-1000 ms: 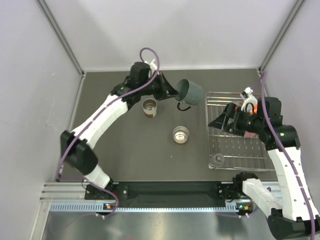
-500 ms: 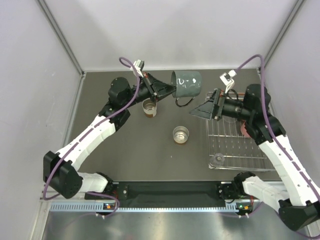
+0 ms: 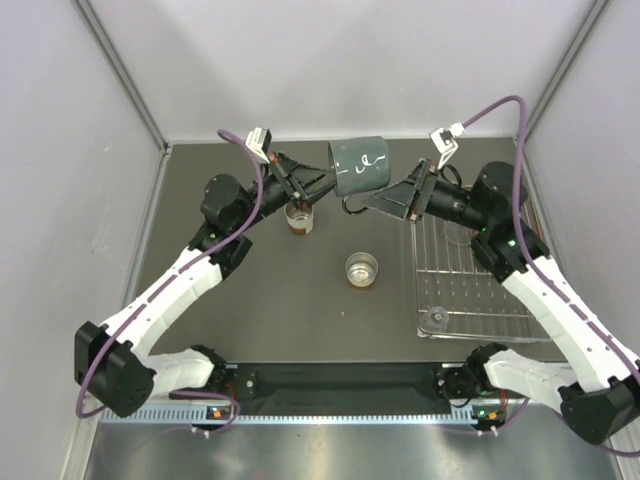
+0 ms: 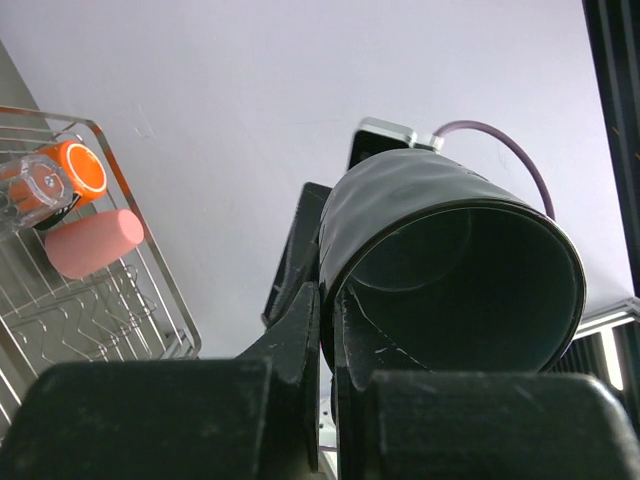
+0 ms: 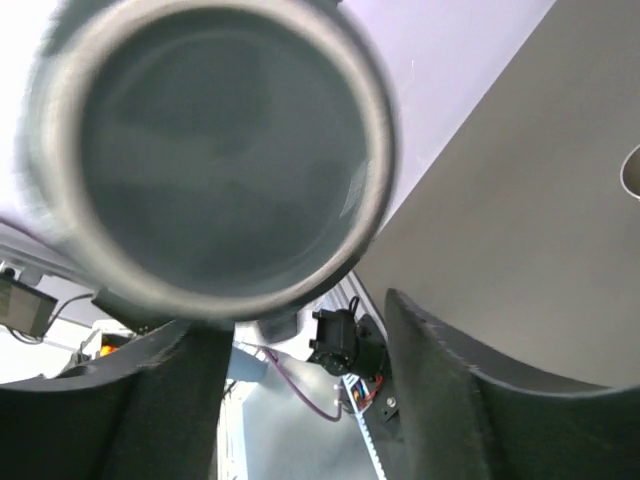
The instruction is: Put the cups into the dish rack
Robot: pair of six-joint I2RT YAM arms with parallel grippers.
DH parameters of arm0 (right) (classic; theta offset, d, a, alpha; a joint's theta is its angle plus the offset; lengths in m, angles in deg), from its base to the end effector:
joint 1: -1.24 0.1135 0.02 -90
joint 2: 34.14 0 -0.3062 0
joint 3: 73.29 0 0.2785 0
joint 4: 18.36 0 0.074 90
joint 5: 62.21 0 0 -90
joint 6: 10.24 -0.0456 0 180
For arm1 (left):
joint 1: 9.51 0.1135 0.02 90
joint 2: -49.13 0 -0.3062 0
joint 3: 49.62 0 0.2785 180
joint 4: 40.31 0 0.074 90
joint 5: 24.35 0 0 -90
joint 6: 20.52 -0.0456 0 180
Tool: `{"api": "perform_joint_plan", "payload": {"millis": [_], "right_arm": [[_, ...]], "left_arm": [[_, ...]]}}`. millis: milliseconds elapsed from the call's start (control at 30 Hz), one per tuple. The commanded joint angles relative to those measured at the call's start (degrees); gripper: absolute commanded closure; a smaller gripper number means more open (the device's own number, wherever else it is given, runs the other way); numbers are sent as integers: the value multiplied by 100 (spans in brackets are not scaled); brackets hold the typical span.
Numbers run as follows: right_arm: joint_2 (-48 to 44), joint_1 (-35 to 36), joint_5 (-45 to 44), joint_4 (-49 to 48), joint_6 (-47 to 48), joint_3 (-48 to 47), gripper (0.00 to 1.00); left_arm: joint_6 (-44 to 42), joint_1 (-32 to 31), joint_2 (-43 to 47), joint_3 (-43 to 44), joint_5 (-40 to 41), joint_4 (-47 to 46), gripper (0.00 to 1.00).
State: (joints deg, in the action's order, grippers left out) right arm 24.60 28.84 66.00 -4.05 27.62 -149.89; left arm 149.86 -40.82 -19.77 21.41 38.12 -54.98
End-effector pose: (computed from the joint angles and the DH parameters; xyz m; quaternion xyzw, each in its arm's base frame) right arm 0.1959 0.1342 0.4675 -0.0955 0.6830 0.6134 0.3848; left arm 0.2433 -0.1727 0.4426 -0.0667 0.6061 -0.7249 0.3204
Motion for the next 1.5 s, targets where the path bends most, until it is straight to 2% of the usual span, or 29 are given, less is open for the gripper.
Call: {"api": "perform_joint_plan", "payload": {"millis": [0,233,533,600,633,833,900,933,1000,1033,1100,1167,1200,1333,1467], "right_arm": [[225,219,-104,-792,-226,-193,41],[550,483,-165,-1382,-586,-273,52],[568,589,-411,-1716,-815,-123,78],[603,589,-438,-1786,-885,-149,90],[656,598,-481,-1778,-894,-184,100],[735,607,-640,-1470,-824,-229,100],[648,607,-788,-1295,-711,-193,100],[613,607,-842,-1225,-649,-185,100],[490,598,-1026,-856,-369,-228,100],[454,607,-1079,-733,-280,-272,100],[314,598,-1271,-382,-43,-299,100],[243,598,-1378,-5,89,-342,100],[174,581,-1431,111,229,-351,100],[50,510,-1957,875,651,-474,100],[41,484,-2923,2403,1345,-904,100]], "left_arm": [[267,-24,237,109,64,-998,100],[268,-77,272,39,90,-962,100],[250,-112,395,-225,116,-866,100],[241,-121,395,-234,125,-857,100],[241,-130,387,-234,125,-857,100],[224,-121,281,-111,-305,-673,100],[101,-130,228,-23,-428,-112,91],[57,-130,228,3,-411,47,76],[-118,-112,281,4,-368,546,57],[-180,-103,307,-5,-289,767,37],[-356,-51,395,-5,-201,1476,23],[-426,63,465,-66,-104,1988,15],[-409,133,474,-102,-86,2304,15],[-225,397,685,-567,-95,2928,15],[-434,678,879,-533,89,3808,18]]}}
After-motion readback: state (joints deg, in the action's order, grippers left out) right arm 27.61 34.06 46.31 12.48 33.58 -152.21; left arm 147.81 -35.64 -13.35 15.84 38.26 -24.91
